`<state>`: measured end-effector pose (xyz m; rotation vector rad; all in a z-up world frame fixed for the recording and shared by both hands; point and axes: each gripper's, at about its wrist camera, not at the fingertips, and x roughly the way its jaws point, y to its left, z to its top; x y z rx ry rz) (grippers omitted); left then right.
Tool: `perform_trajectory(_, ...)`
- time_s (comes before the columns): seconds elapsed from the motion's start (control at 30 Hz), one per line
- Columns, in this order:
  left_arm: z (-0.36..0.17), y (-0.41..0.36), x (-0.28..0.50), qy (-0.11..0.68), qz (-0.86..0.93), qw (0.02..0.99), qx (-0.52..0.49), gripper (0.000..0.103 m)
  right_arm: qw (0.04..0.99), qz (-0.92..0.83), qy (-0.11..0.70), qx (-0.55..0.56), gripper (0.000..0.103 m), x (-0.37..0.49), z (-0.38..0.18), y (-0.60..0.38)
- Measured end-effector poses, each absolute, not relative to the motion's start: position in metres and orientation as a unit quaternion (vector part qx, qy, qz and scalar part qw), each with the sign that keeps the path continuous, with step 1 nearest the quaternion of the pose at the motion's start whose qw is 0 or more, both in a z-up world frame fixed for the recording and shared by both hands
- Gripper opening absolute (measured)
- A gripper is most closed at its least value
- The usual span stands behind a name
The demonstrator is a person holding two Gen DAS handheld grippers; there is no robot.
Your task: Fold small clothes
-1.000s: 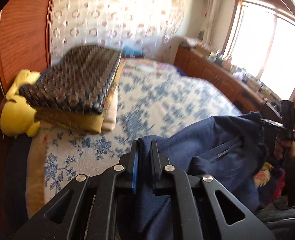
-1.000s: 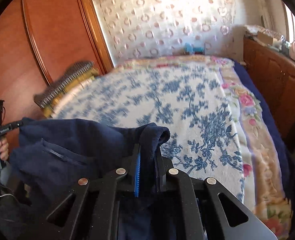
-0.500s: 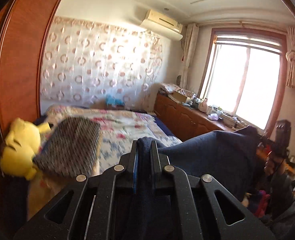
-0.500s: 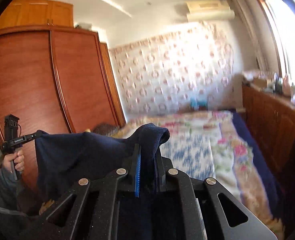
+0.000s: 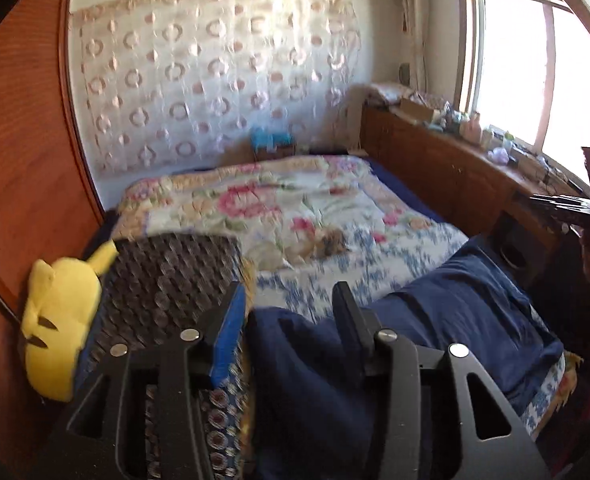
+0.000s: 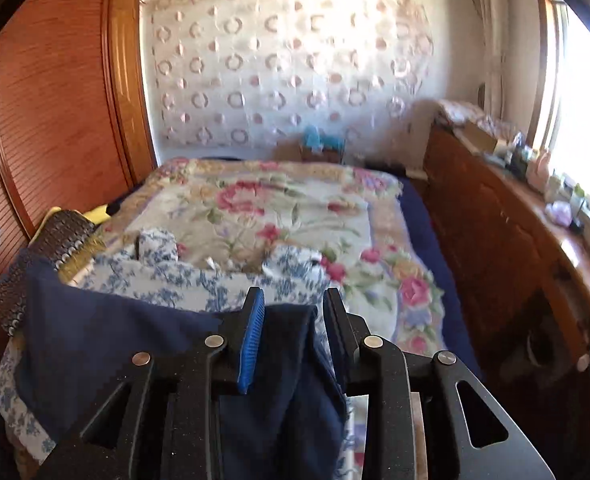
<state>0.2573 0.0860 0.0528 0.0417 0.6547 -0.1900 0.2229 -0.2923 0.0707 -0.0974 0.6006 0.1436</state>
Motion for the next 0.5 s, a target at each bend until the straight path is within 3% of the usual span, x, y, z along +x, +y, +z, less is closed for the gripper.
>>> perform_trajectory(0.1, 0.028, 0.078, 0.246, 0.337, -0.104, 0.935, 0.030, 0.078, 0.944, 0.085, 0.318, -0.037, 0.032, 0.227, 0.031, -0.289)
perform_trajectory(0.3, 0.001, 0.070, 0.216, 0.356, -0.105, 0.928, 0.034, 0.078, 0.929, 0.108, 0.350, -0.051, 0.036, 0.226, -0.016, -0.301)
perform_trajectory(0.5, -0.027, 0.078, 0.185, 0.364, -0.101, 0.926, 0.004, 0.078, 0.926, 0.125, 0.355, -0.016, 0.042, 0.202, -0.026, -0.328)
